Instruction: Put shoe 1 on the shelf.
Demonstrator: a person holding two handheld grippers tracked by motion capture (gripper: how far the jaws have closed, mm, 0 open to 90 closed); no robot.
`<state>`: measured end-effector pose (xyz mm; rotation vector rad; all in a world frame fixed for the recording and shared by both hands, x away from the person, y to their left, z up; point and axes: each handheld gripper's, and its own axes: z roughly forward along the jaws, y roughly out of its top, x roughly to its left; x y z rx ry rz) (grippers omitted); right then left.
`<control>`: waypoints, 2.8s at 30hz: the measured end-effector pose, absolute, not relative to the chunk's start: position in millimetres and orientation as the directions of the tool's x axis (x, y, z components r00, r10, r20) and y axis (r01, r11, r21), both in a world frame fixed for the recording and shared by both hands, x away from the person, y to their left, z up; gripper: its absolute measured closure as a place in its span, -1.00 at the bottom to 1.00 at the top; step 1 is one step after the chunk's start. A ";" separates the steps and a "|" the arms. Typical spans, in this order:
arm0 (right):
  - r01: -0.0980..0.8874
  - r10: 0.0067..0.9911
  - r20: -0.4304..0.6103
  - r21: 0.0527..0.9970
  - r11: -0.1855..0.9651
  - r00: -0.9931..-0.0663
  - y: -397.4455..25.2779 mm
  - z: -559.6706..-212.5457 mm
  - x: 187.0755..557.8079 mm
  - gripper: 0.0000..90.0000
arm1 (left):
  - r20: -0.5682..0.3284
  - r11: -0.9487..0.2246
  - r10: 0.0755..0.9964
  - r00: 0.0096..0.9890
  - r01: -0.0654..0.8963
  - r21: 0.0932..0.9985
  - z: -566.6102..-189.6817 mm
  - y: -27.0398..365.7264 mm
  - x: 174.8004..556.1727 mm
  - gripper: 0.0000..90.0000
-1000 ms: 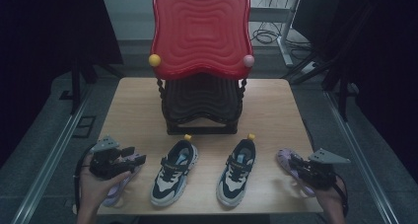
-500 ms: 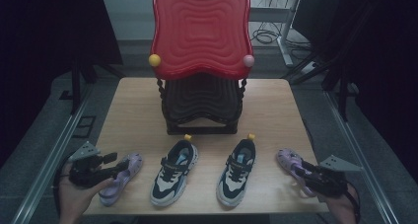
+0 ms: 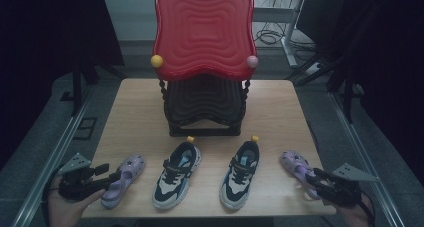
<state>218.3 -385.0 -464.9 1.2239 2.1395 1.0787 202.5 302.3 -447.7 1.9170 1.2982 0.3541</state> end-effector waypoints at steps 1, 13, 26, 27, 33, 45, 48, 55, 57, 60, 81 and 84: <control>0.514 0.862 0.002 0.804 0.300 -0.506 -385.5 -464.9 217.5 0.26 | -0.187 -0.175 0.880 0.437 0.664 0.727 -448.2 302.8 201.5 -0.03; 0.529 0.870 0.007 0.796 0.293 -0.493 -389.6 -467.7 215.8 0.26 | -0.199 -0.183 0.887 0.417 0.712 0.678 -466.1 309.5 191.9 0.03; 0.538 0.875 0.008 0.791 0.290 -0.484 -388.6 -468.9 215.2 0.26 | -0.166 -0.295 0.864 0.476 0.744 0.599 -486.8 288.7 192.6 0.32; 0.539 0.874 0.008 0.790 0.292 -0.485 -388.4 -469.4 215.3 0.26 | -0.166 -0.299 0.863 0.476 0.749 0.591 -488.7 287.4 193.3 0.36; 0.563 0.880 0.013 0.773 0.293 -0.475 -388.8 -472.7 216.7 0.27 | -0.158 -0.300 0.872 0.463 0.762 0.574 -497.7 284.6 196.0 0.46; 0.641 0.879 0.033 0.697 0.321 -0.476 -383.3 -492.8 229.0 0.38 | -0.171 -0.325 0.854 0.491 0.761 0.562 -498.8 283.2 198.6 0.75; 0.656 0.883 0.017 0.675 0.336 -0.469 -381.7 -497.1 231.2 0.43 | -0.166 -0.335 0.851 0.498 0.759 0.558 -498.7 282.6 199.6 0.75; 0.667 0.885 0.024 0.667 0.333 -0.466 -382.5 -502.9 233.4 0.69 | -0.161 -0.341 0.853 0.497 0.763 0.550 -497.7 282.5 200.5 0.81; 0.664 0.879 0.029 0.667 0.337 -0.476 -381.9 -504.4 234.1 0.77 | -0.161 -0.338 0.854 0.495 0.763 0.552 -497.7 283.1 200.4 0.84; 0.663 0.874 0.038 0.668 0.338 -0.484 -381.6 -505.1 234.2 0.85 | -0.158 -0.330 0.858 0.489 0.760 0.560 -497.5 284.7 199.1 0.89; 0.620 0.889 0.052 0.735 0.275 -0.456 -386.8 -496.2 233.4 0.88 | -0.197 -0.270 0.859 0.472 0.745 0.610 -482.9 304.2 201.6 0.93; 0.608 0.897 0.088 0.763 0.219 -0.433 -389.7 -493.6 232.5 0.88 | -0.207 -0.253 0.859 0.469 0.739 0.625 -480.1 306.0 201.5 0.93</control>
